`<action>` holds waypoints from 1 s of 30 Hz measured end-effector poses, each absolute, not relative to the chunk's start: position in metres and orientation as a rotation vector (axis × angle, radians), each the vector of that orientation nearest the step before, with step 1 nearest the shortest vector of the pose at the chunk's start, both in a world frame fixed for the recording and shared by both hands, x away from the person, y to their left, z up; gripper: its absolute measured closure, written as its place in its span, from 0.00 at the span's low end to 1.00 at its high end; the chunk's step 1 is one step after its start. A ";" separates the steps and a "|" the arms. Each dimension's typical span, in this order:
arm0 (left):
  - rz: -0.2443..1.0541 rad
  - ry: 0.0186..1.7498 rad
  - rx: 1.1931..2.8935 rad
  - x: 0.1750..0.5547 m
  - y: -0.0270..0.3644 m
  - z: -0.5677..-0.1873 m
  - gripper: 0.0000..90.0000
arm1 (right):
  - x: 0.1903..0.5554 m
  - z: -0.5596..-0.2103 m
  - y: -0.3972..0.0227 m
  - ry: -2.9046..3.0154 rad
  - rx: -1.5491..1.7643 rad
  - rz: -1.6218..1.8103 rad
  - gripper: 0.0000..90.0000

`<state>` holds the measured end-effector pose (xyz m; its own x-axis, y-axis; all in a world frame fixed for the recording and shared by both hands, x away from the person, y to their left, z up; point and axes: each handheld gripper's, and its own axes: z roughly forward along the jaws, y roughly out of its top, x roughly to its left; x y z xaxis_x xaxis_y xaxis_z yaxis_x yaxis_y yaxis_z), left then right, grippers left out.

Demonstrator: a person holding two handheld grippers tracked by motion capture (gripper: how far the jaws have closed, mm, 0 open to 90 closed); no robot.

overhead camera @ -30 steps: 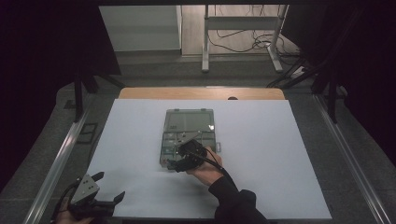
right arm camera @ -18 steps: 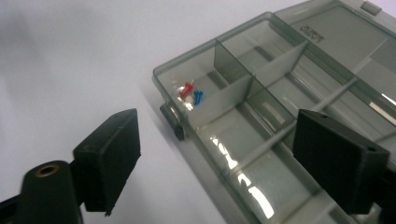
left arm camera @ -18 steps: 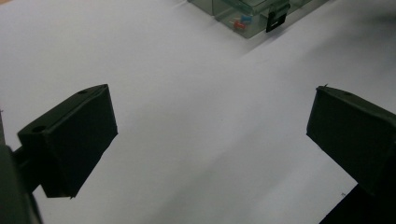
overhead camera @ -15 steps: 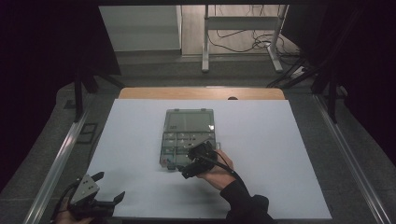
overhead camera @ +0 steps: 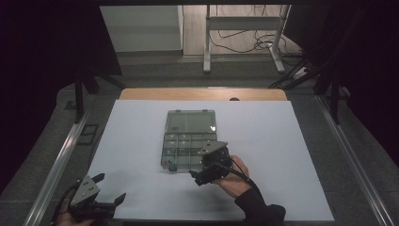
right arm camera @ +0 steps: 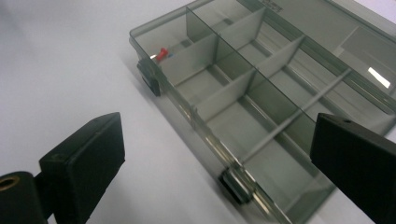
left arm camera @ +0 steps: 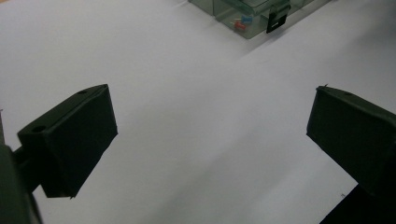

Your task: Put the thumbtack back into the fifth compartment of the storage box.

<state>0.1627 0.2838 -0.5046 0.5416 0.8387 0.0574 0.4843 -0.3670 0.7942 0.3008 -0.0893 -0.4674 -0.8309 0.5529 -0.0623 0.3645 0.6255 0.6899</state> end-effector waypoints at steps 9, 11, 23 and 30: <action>0.591 1.082 2.012 0.163 0.285 -0.505 0.02 | 0.293 -0.465 -0.112 2.554 0.783 0.997 0.00; 0.589 1.086 2.009 0.164 0.286 -0.505 0.02 | 0.291 -0.464 -0.116 2.555 0.790 0.997 0.00; 0.586 1.109 1.987 0.164 0.288 -0.504 0.00 | 0.280 -0.463 -0.146 2.513 0.846 0.985 0.00; 0.582 1.113 1.982 0.164 0.289 -0.504 0.00 | 0.272 -0.462 -0.168 2.480 0.900 0.990 0.00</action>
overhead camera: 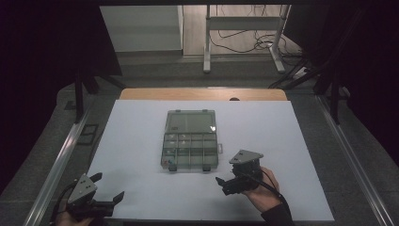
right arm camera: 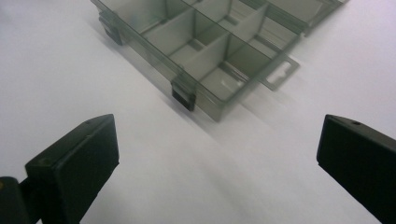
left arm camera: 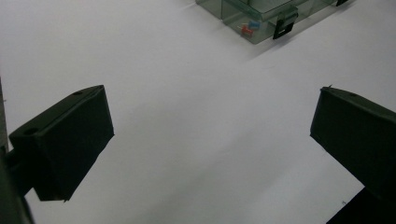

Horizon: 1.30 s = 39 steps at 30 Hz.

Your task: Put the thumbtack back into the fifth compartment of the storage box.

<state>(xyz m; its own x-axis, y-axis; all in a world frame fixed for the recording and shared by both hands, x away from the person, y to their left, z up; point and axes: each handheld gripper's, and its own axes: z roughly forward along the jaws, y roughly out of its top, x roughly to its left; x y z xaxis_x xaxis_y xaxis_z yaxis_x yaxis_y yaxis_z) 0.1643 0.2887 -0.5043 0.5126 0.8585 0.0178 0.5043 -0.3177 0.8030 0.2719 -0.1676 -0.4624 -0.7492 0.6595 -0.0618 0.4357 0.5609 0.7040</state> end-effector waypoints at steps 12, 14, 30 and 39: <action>0.575 1.126 1.971 0.165 0.290 -0.504 0.00 | 0.259 -0.460 -0.201 2.413 0.969 1.014 0.00; 0.574 1.128 1.968 0.165 0.290 -0.504 0.00 | 0.257 -0.460 -0.206 2.400 0.983 1.014 0.00; 0.568 1.142 1.954 0.165 0.291 -0.504 0.00 | 0.239 -0.461 -0.245 2.306 1.089 1.027 0.00; 0.569 1.147 1.951 0.165 0.292 -0.504 0.00 | 0.224 -0.464 -0.267 2.240 1.147 1.015 0.00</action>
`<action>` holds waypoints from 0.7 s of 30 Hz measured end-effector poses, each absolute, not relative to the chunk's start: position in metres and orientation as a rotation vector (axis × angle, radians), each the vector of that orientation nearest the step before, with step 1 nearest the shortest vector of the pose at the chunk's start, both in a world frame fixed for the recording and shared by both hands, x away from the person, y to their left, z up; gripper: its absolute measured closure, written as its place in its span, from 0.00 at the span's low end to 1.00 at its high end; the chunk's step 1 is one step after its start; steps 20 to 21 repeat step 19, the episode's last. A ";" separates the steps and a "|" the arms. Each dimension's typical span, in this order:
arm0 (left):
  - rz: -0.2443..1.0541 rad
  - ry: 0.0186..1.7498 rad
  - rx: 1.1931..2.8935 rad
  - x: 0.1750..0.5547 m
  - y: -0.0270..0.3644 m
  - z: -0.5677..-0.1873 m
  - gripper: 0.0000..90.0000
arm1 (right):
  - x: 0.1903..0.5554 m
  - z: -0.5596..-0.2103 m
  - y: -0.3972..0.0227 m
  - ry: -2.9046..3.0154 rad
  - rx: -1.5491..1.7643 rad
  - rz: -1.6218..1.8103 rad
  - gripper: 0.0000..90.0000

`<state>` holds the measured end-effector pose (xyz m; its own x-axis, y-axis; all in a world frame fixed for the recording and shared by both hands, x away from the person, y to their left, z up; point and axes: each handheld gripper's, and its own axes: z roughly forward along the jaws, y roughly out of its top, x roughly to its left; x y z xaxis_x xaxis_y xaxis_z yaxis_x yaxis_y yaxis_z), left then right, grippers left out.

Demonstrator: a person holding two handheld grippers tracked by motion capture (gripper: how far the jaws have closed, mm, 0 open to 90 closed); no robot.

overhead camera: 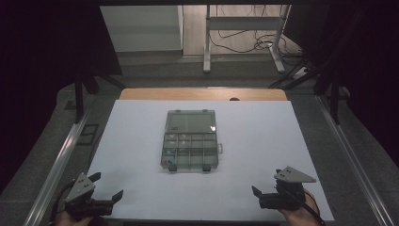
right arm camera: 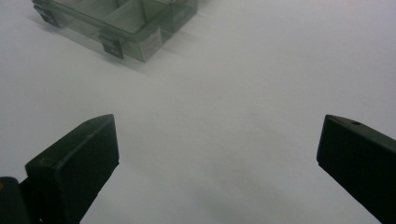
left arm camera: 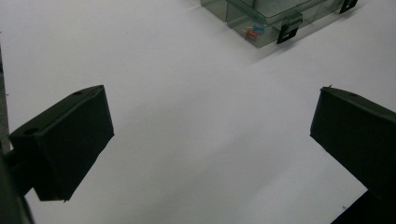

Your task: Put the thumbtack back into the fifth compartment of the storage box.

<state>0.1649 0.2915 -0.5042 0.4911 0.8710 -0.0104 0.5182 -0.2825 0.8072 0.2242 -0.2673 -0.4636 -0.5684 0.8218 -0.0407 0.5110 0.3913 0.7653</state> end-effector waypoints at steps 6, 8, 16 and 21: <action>0.570 1.151 1.947 0.165 0.292 -0.504 0.00 | 0.215 -0.467 -0.280 2.211 1.192 0.988 0.00; 0.571 1.152 1.944 0.165 0.292 -0.504 0.00 | 0.212 -0.470 -0.284 2.205 1.203 0.978 0.00; 0.572 1.159 1.938 0.165 0.293 -0.504 0.00 | 0.207 -0.479 -0.292 2.189 1.250 0.928 0.00; 0.571 1.160 1.937 0.165 0.292 -0.504 0.00 | 0.207 -0.482 -0.292 2.199 1.249 0.902 0.00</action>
